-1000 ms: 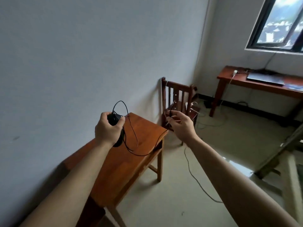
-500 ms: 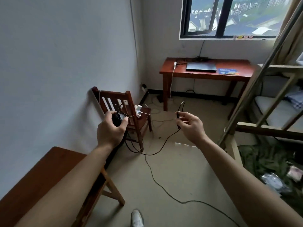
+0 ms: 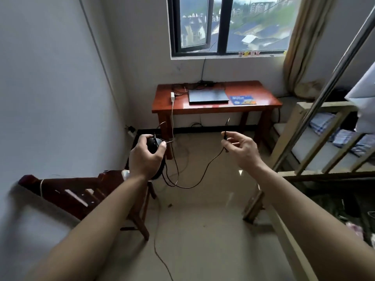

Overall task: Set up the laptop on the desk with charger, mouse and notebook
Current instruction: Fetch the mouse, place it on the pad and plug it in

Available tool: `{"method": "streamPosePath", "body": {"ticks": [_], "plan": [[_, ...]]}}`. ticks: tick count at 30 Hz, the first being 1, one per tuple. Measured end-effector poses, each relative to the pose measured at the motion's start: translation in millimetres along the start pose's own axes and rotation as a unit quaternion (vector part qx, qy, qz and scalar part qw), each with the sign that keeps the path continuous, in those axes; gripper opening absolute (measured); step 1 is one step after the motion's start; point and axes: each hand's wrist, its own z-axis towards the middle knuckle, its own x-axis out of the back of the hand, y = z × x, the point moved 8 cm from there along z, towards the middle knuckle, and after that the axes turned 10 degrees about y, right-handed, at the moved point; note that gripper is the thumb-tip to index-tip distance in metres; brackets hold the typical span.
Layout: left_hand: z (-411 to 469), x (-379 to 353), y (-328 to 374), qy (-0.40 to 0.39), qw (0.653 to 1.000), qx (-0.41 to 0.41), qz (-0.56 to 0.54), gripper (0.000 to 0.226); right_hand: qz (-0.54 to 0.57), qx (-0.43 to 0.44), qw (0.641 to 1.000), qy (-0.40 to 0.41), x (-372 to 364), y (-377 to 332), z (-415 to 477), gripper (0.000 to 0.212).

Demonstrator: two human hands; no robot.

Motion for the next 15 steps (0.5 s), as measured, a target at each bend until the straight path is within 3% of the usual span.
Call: {"method": "streamPosePath", "body": {"ticks": [8,15], "plan": [[118,-202,17,-0.084,0.996,-0.018,-0.025,0.018,0.011,-0.083,0.992,0.089,9,116,161,0.022],[250,-393,64,-0.099,0.993,-0.057,-0.001,0.023,0.043,-0.099,0.986,0.130,10,194,388,0.025]]}}
